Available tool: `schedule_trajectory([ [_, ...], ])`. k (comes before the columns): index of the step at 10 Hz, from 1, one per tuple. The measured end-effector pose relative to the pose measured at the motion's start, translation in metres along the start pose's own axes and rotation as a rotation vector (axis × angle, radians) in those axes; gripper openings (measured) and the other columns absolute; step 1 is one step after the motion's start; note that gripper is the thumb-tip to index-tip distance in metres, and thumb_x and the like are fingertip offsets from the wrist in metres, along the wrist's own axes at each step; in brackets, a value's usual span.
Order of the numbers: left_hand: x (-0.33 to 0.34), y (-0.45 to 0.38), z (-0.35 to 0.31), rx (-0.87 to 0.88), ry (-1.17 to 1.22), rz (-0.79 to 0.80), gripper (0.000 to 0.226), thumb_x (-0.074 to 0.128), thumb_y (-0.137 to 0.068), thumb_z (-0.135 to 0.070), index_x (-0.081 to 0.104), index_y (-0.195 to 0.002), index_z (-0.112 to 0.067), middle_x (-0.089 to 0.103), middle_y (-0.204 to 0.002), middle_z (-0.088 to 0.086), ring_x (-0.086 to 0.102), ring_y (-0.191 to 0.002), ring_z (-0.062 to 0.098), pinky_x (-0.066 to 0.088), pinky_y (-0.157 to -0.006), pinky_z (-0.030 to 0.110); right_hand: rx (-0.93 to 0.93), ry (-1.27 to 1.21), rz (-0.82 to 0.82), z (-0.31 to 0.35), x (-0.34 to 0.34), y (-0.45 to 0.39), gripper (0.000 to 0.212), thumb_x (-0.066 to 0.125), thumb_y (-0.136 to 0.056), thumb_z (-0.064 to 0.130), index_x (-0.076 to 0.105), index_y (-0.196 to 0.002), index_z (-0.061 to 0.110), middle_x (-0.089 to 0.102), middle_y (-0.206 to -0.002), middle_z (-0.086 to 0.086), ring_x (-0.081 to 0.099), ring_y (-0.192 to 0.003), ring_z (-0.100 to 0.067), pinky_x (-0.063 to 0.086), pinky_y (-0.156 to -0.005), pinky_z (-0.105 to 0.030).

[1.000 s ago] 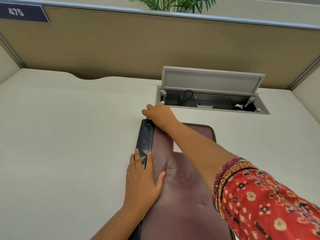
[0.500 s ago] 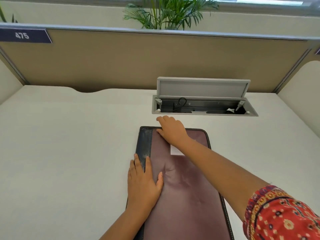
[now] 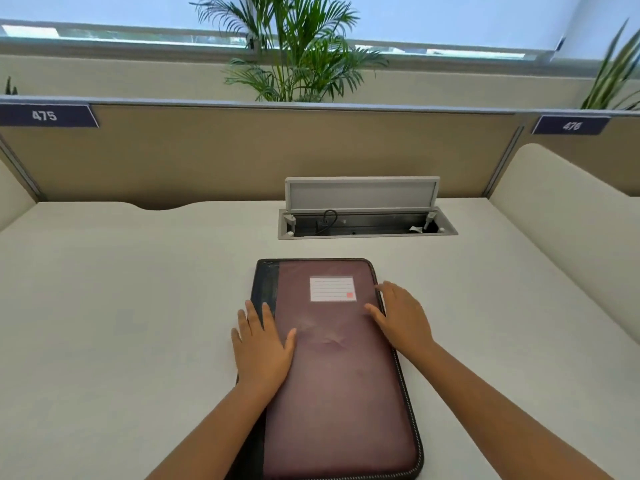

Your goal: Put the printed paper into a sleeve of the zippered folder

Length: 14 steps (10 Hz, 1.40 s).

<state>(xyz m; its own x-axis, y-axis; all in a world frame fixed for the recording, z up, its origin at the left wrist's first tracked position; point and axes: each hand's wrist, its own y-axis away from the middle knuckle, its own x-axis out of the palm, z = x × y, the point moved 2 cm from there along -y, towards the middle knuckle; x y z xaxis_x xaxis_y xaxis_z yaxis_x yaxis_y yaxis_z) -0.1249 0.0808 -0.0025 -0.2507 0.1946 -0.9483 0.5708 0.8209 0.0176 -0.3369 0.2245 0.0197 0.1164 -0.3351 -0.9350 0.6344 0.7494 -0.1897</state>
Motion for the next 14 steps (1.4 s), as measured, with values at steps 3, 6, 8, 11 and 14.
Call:
schedule_trajectory([
  [3,0.01,0.072,0.023,0.124,-0.048,0.038,0.071,0.02,-0.091,-0.058,0.002,-0.147,-0.019,-0.003,-0.158,0.003,-0.003,-0.146,0.022,0.012,-0.117,0.042,0.168,-0.342,0.085,0.011,0.007,0.084,0.056,0.043,-0.092,0.049,0.036,-0.138,0.017,0.04,-0.145,0.0,0.04,-0.132,-0.017,0.035,-0.106,-0.031],
  [6,0.004,0.107,0.037,0.181,0.007,0.014,0.106,-0.028,-0.061,-0.075,0.004,-0.147,-0.022,0.001,-0.158,-0.001,-0.002,-0.146,0.018,0.01,-0.117,0.038,0.126,-0.063,0.158,0.031,0.026,0.128,0.069,0.027,-0.095,0.053,0.006,-0.149,0.016,0.002,-0.159,0.001,-0.003,-0.146,-0.015,-0.002,-0.118,-0.037],
  [8,0.009,0.107,0.038,0.196,0.052,0.0,0.066,0.018,-0.092,-0.055,0.005,-0.147,-0.02,0.006,-0.158,0.001,0.001,-0.146,0.02,0.009,-0.117,0.036,0.106,-0.08,0.141,0.032,0.027,0.132,0.066,0.027,-0.097,0.049,0.007,-0.149,0.014,0.004,-0.159,0.0,-0.004,-0.146,-0.014,-0.001,-0.115,-0.025],
  [11,0.008,0.105,0.038,0.213,0.021,0.008,0.062,0.025,-0.095,-0.049,0.008,-0.147,-0.021,0.004,-0.158,0.003,0.0,-0.146,0.022,0.008,-0.117,0.036,0.094,-0.028,0.148,0.035,0.023,0.131,0.063,0.026,-0.097,0.047,0.01,-0.149,0.013,0.006,-0.159,-0.002,0.0,-0.146,-0.017,0.001,-0.117,-0.029],
  [14,-0.025,0.097,0.029,0.348,-0.007,-0.1,0.067,0.022,-0.094,-0.052,-0.007,-0.146,-0.021,-0.009,-0.157,-0.002,-0.019,-0.141,0.013,-0.007,-0.115,0.034,-0.057,0.167,0.022,0.05,0.001,0.121,0.073,0.024,-0.095,0.054,-0.009,-0.147,0.015,-0.015,-0.157,-0.001,-0.023,-0.141,-0.017,-0.014,-0.115,-0.031],
])
